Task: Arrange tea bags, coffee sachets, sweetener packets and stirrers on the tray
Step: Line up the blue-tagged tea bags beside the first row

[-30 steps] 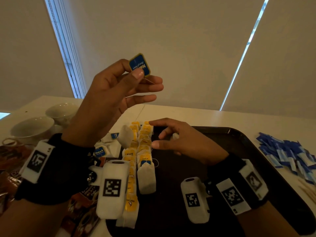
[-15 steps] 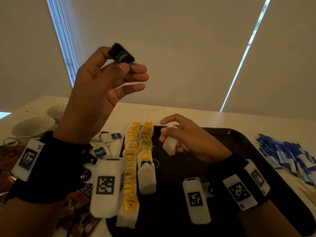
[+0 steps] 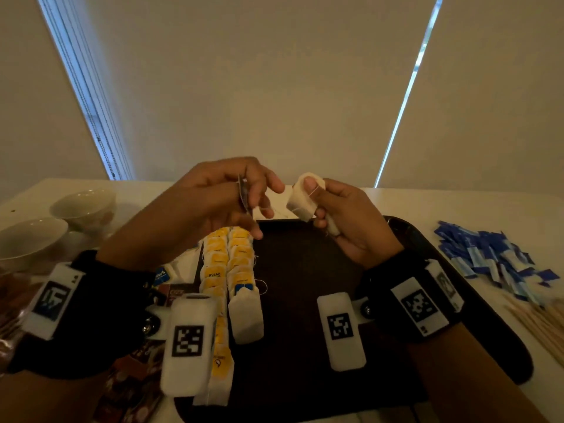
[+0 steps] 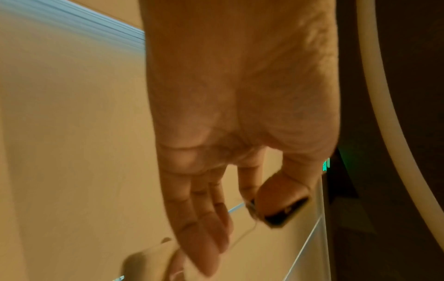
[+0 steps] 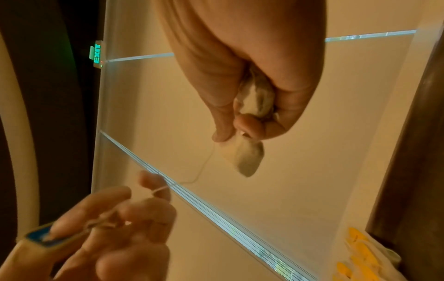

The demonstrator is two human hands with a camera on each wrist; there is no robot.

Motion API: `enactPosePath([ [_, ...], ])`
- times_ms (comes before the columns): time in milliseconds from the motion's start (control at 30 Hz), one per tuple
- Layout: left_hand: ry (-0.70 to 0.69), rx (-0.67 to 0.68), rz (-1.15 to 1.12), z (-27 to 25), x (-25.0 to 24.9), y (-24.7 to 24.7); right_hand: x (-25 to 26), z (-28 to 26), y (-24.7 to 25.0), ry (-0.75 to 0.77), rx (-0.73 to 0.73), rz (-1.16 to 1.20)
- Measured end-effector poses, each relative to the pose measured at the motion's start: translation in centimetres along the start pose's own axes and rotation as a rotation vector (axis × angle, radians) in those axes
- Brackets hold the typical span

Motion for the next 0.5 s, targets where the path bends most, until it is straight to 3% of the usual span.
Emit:
enactPosePath([
  [100, 0.056, 0.166, 0.257, 0.1, 1.8, -0.8, 0.7, 0.1, 0.6, 0.011, 0.007, 0.052],
  [200, 0.202, 0.289, 0.303, 0.3, 3.8, -1.5, 1.4, 0.0, 0.8, -0.003, 0.066, 0.108],
  [367, 0.339, 0.160, 0.260, 0.5, 5.1, -0.5, 2.4, -0.6, 0.2, -0.011, 0.263, 0.053],
  [500, 0.378, -0.037, 0.313, 1.1, 5.5, 0.7, 2.0, -1.8, -0.8, -0.060, 0.448, -0.216],
])
Point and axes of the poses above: each hand's wrist, its own z-axis towards the middle knuckle, its own y-axis out of the back of the hand, x = y × z, the point moved 4 cm from there along z, towards the middle knuckle, and after that the axes turned 4 degrees about z, right-handed, at the moved point
